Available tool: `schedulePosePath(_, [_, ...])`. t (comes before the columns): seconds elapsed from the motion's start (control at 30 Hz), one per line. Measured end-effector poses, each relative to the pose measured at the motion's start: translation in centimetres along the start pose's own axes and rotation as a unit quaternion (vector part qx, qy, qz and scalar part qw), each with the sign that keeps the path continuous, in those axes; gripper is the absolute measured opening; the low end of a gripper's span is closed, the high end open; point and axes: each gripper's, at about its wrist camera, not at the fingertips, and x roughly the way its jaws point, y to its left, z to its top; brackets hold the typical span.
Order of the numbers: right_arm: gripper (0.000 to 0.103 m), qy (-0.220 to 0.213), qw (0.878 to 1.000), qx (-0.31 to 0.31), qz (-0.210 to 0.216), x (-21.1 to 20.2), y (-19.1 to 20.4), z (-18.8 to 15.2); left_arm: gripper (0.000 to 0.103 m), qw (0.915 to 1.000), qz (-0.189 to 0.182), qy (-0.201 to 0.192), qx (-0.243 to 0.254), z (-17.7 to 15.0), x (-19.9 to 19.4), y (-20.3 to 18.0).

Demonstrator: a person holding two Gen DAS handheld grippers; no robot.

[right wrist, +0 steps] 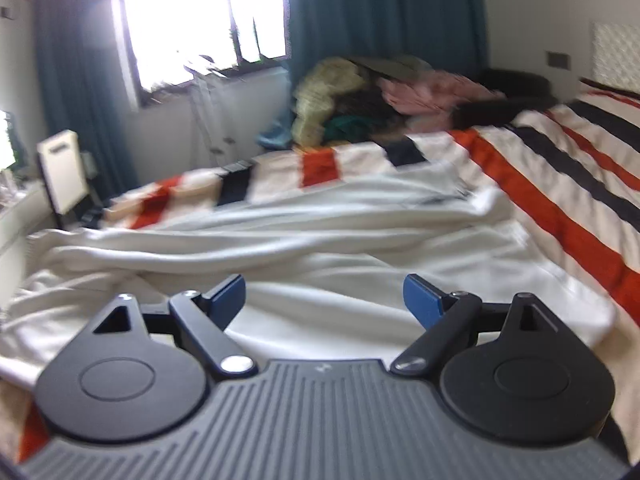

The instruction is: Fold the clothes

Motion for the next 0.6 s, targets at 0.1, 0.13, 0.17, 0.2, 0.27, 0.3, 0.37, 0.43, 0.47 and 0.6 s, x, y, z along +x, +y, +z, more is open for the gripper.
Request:
schedulePosePath(0.1, [0.087,0.029,0.998,0.061,0.007,1.0,-2.0,0.0,0.089,0.9981,0.041,0.027,-0.037,1.1,0.2,2.1])
schedulePosePath(0.13, [0.087,0.034,0.996,0.08,0.013,1.2,-2.5,-0.2,0.089,0.9968,0.052,0.035,-0.049,1.4,0.2,2.9])
schedulePosePath(0.17, [0.087,0.039,0.994,0.099,0.02,1.4,-3.1,-0.3,0.089,0.9943,0.064,0.045,-0.073,2.0,0.3,4.0])
schedulePosePath(0.2, [0.087,0.045,0.992,0.115,0.025,1.6,-3.5,-0.5,0.089,0.9909,0.076,0.054,-0.097,2.6,0.4,5.1])
schedulePosePath(0.27, [0.087,0.053,0.99,0.126,0.021,1.9,-4.0,-0.6,0.089,0.9822,0.101,0.067,-0.144,3.7,0.7,7.2])
schedulePosePath(0.3, [0.087,0.052,0.99,0.131,0.022,1.9,-4.1,-0.7,0.09,0.9786,0.107,0.068,-0.162,4.1,0.9,8.5])
schedulePosePath(0.37, [0.087,0.049,0.989,0.139,0.025,1.8,-4.4,-0.8,0.091,0.9711,0.123,0.069,-0.192,4.8,1.3,10.8])
schedulePosePath(0.43, [0.087,0.047,0.988,0.142,0.028,1.7,-4.4,-0.8,0.091,0.9632,0.142,0.069,-0.217,5.3,1.8,13.0])
schedulePosePath(0.47, [0.087,0.048,0.988,0.143,0.027,1.7,-4.4,-0.8,0.091,0.96,0.145,0.06,-0.232,5.5,2.0,13.9])
schedulePosePath(0.6, [0.087,0.053,0.987,0.151,0.03,1.6,-4.5,-0.9,0.091,0.9531,0.131,0.034,-0.271,6.0,3.1,16.6])
